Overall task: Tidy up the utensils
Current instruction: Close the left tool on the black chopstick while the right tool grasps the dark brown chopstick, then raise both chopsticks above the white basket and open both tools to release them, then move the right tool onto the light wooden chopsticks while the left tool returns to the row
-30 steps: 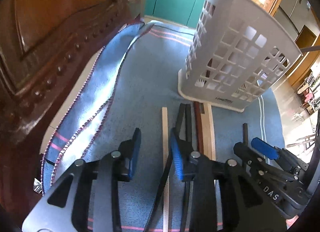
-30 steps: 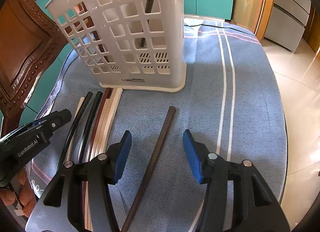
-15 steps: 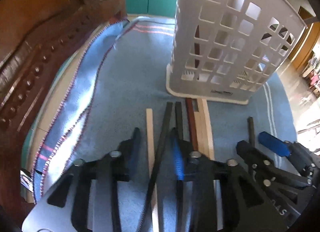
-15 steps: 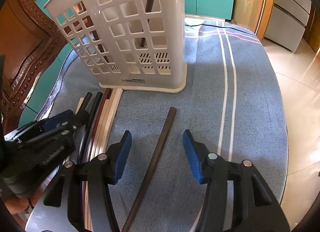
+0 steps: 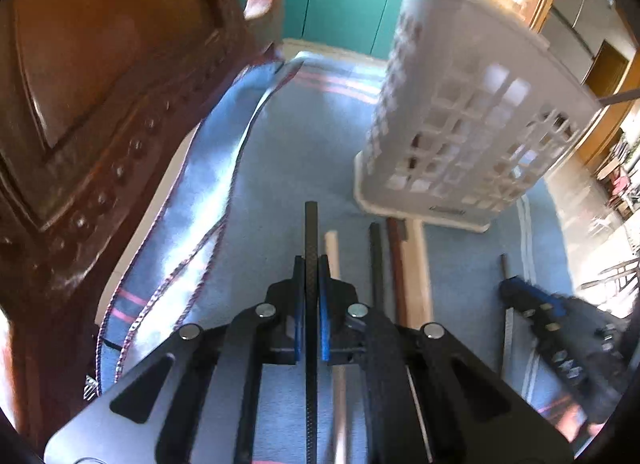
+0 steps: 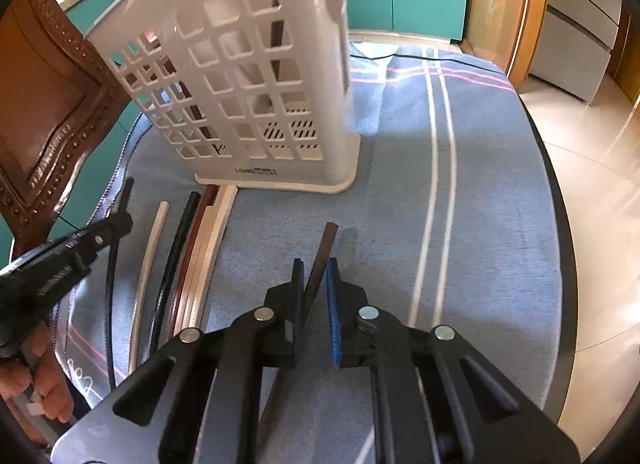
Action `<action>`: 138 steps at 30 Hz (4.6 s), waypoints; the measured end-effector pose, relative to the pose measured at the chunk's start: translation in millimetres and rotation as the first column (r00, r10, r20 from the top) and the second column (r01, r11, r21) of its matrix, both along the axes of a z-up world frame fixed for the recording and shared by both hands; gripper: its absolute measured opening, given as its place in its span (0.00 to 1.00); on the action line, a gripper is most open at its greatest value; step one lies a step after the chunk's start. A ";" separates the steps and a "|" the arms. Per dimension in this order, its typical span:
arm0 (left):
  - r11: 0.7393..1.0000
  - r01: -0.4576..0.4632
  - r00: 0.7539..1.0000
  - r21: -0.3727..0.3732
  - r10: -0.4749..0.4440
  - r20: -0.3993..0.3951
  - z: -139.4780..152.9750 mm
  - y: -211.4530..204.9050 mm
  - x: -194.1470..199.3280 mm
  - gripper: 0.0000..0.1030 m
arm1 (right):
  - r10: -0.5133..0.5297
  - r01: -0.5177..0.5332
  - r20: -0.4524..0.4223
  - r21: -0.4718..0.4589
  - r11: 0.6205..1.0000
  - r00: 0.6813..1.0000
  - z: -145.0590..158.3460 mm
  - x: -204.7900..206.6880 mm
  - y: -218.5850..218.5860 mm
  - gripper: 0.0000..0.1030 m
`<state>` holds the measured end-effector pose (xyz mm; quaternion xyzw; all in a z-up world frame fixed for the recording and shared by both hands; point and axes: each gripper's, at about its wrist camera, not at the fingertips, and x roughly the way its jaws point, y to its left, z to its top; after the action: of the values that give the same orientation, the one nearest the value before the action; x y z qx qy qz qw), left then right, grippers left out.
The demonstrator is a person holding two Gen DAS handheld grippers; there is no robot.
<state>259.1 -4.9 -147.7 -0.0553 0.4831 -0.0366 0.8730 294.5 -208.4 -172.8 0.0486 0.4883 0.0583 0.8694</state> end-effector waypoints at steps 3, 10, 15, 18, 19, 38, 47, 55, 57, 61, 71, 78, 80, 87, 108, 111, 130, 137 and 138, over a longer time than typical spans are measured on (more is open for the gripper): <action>0.999 -0.008 0.999 0.037 0.009 -0.040 -10.6 -1.9 6.8 0.07 | 0.005 -0.005 -0.012 -0.045 0.999 1.000 0.1 2.5 0.5 0.11; 0.991 -0.002 0.999 0.133 0.006 -0.034 -14.4 -16.1 10.1 0.09 | 0.024 -0.029 -0.022 -0.271 0.962 0.999 -9.5 -3.7 34.1 0.26; 0.988 0.004 1.000 0.152 0.000 -0.028 -13.3 -21.2 11.0 0.11 | 0.000 -0.005 -0.020 -0.236 0.972 1.000 -10.6 2.3 31.2 0.26; 0.989 0.010 0.999 0.145 -0.004 -0.039 -11.8 -16.8 12.6 0.11 | -0.002 -0.003 -0.027 -0.215 0.977 1.000 -9.9 8.5 30.8 0.26; 0.990 0.012 0.999 0.142 -0.006 -0.042 -12.2 -16.7 16.1 0.10 | 0.004 -0.009 -0.029 -0.198 0.980 1.000 -9.8 10.4 30.5 0.20; 0.995 0.058 0.949 -0.082 -0.030 0.314 113.8 6.5 -43.2 0.07 | 0.057 -0.091 0.335 0.087 0.992 0.940 130.4 -81.5 0.4 0.07; 0.962 0.051 0.838 -0.269 0.105 0.536 211.6 43.4 -70.7 0.07 | 0.001 -0.116 0.540 0.180 0.977 0.842 219.9 -111.5 -28.5 0.07; 0.891 0.019 0.674 -0.454 0.324 0.664 244.8 53.9 -60.2 0.07 | -0.136 -0.051 0.732 0.227 0.973 0.668 277.1 -96.8 -48.1 0.07; 0.891 -0.006 0.676 -0.455 0.339 0.655 236.3 49.4 -46.5 0.07 | -0.173 -0.041 0.773 0.249 0.968 0.610 279.7 -94.3 -52.3 0.07; 0.914 -0.043 0.709 -0.403 0.313 0.632 214.8 32.4 -23.1 0.07 | -0.187 0.020 0.780 0.219 0.976 0.597 263.1 -74.0 -47.4 0.07; 0.943 -0.053 0.789 -0.328 0.241 0.565 177.5 19.4 -1.4 0.07 | -0.140 0.046 0.647 0.160 0.986 0.749 205.9 -22.6 -35.7 0.07; 0.947 -0.044 0.802 -0.319 0.224 0.553 168.6 24.2 -1.9 0.18 | -0.148 0.036 0.679 0.175 0.984 0.719 211.9 -46.1 -40.3 0.45; 0.949 -0.037 0.804 -0.314 0.214 0.555 167.0 26.5 -7.9 0.26 | -0.125 0.010 0.694 0.168 0.986 0.709 220.4 -59.0 -38.8 0.45; 0.970 -0.027 0.816 -0.242 0.162 0.556 163.3 24.8 -19.0 0.38 | 0.088 -0.201 0.627 0.111 0.973 0.774 219.7 -89.5 -6.1 0.45; 0.987 -0.082 0.931 -0.139 0.126 0.343 105.6 31.6 -0.7 0.44 | 0.092 -0.090 0.021 -0.058 0.994 0.996 -12.6 8.7 73.0 0.44; 0.991 -0.085 0.944 -0.106 0.114 0.310 91.5 28.0 -1.0 0.45 | 0.105 -0.105 -0.004 -0.110 0.988 0.994 -13.0 6.7 77.6 0.44; 0.998 -0.033 0.986 -0.051 0.041 0.159 48.4 8.4 -7.7 0.48 | -0.034 0.032 0.009 0.182 0.983 0.999 1.9 -19.8 9.1 0.12; 0.997 -0.062 0.990 -0.044 0.067 0.127 40.2 11.6 -1.4 0.49 | -0.087 0.088 -0.016 0.127 0.988 0.996 -1.5 -21.5 -14.7 0.15; 0.997 -0.062 0.990 -0.045 0.067 0.120 38.5 11.6 -0.1 0.49 | -0.078 0.079 -0.018 0.119 0.990 0.997 -0.8 -22.2 -15.4 0.15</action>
<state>259.0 6.8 -109.2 -0.0865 0.4261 -0.0213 0.9003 272.3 -223.8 -173.6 0.1203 0.4872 0.0530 0.8633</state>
